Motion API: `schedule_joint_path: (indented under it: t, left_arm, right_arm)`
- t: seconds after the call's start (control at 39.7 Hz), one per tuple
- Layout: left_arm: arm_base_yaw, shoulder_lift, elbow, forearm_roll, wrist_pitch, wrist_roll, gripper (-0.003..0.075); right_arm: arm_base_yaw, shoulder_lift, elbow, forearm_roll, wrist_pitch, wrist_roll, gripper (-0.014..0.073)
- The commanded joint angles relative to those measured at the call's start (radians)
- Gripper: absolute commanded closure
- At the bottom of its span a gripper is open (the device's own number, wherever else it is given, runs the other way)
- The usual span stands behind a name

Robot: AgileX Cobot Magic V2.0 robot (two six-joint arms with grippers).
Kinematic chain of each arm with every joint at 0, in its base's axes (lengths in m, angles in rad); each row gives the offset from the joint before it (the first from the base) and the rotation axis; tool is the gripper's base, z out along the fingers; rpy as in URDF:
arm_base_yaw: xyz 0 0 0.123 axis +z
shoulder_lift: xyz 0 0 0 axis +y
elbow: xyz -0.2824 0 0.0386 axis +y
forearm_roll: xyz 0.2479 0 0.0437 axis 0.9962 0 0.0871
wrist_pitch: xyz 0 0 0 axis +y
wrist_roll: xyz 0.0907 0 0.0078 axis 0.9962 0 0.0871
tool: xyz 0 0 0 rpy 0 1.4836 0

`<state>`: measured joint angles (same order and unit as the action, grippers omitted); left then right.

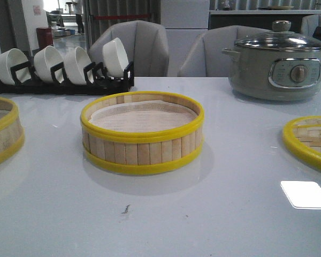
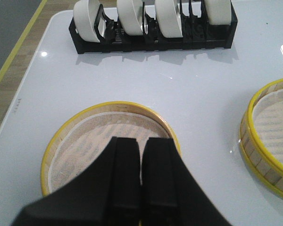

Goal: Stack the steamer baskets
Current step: 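Lower the left gripper and grasp the rim of that steamer basket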

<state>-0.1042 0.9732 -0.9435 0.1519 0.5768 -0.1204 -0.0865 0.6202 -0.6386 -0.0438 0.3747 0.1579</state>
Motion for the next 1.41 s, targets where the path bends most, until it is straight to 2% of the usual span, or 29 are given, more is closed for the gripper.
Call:
schedule_joint_path:
  t: [0.0, 0.35, 0.48, 0.73, 0.81, 0.98, 1.08, 1.29, 1.39]
  left_arm:
    - [-0.007, -0.010, -0.029, 0.008, -0.078, 0.000, 0.0637]
    - [-0.007, -0.010, -0.029, 0.008, -0.061, 0.000, 0.0637]
    - [-0.007, -0.010, -0.029, 0.006, -0.043, 0.000, 0.0637]
    - [-0.007, -0.010, -0.029, 0.006, 0.015, 0.000, 0.0637]
    - [-0.007, -0.010, -0.029, 0.006, 0.024, 0.000, 0.0637]
    - [-0.007, -0.010, -0.029, -0.010, 0.028, 0.000, 0.0632]
    - [-0.007, -0.008, -0.029, -0.018, 0.028, 0.000, 0.0569]
    - [-0.007, 0.045, -0.029, -0.078, 0.020, 0.000, 0.0267]
    - [-0.009, 0.093, -0.029, -0.125, 0.008, 0.000, 0.0251]
  right_arm:
    - [0.004, 0.069, -0.050, -0.004, -0.069, -0.007, 0.0566]
    - [0.004, 0.103, -0.050, 0.000, -0.132, -0.001, 0.0566]
    - [0.004, 0.103, -0.050, 0.044, -0.104, 0.008, 0.0566]
    - [0.005, 0.103, -0.050, 0.044, -0.025, 0.008, 0.0561]
    - [0.005, 0.103, -0.050, 0.044, -0.018, 0.007, 0.0515]
    - [0.005, 0.103, -0.050, 0.036, -0.030, 0.007, 0.0270]
    - [0.005, 0.103, -0.050, 0.036, -0.024, 0.007, 0.0255]
    - [0.005, 0.103, -0.050, 0.036, -0.022, 0.007, 0.0255]
    - [0.005, 0.103, -0.050, 0.036, -0.022, 0.007, 0.0255]
